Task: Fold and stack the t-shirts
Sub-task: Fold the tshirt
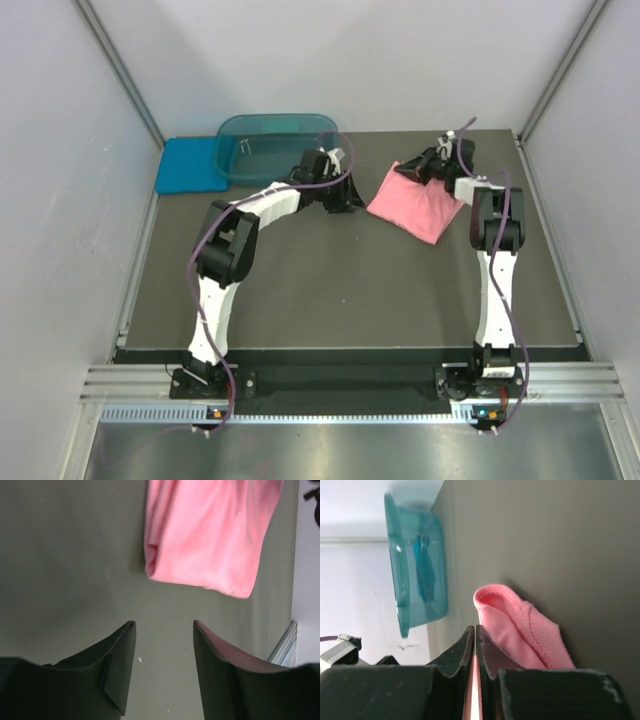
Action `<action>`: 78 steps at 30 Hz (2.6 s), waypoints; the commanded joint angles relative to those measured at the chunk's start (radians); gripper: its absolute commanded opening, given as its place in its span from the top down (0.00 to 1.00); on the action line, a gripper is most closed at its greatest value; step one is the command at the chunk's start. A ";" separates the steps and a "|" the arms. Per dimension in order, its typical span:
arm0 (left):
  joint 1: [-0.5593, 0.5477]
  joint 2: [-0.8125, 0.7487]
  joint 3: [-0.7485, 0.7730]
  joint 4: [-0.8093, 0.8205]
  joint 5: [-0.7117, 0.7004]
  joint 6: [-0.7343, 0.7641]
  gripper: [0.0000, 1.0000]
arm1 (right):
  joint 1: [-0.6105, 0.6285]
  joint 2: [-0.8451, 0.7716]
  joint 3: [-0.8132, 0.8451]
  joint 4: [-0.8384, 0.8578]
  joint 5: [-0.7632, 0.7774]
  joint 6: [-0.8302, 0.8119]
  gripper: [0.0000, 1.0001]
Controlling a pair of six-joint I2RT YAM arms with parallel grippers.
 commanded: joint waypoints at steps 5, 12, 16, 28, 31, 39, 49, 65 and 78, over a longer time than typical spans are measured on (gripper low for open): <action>0.071 -0.040 0.223 -0.121 -0.106 0.135 0.31 | -0.081 -0.175 0.040 -0.034 -0.025 -0.033 0.91; 0.077 -0.004 0.349 -0.162 -0.255 0.313 0.18 | -0.162 -0.341 -0.068 -0.199 0.023 -0.130 0.84; 0.077 0.079 0.457 -0.159 -0.315 0.389 0.16 | -0.158 -0.477 -0.154 -0.443 0.131 -0.275 0.82; 0.077 0.263 0.564 -0.167 -0.404 0.466 0.18 | -0.146 -0.726 -0.357 -0.879 0.438 -0.604 0.61; 0.077 0.280 0.563 -0.193 -0.413 0.492 0.21 | -0.144 -0.773 -0.408 -0.887 0.438 -0.607 0.59; 0.058 0.253 0.532 -0.204 -0.394 0.483 0.57 | -0.144 -0.853 -0.468 -0.936 0.498 -0.611 0.59; 0.019 0.199 0.504 -0.263 -0.483 0.535 1.00 | -0.133 -0.885 -0.471 -0.968 0.471 -0.616 0.57; -0.071 0.124 0.457 -0.250 -0.511 0.549 1.00 | -0.096 -0.876 -0.424 -0.983 0.455 -0.592 0.56; -0.088 0.291 0.643 -0.110 -0.331 0.360 0.77 | -0.100 -0.919 -0.527 -0.979 0.478 -0.592 0.55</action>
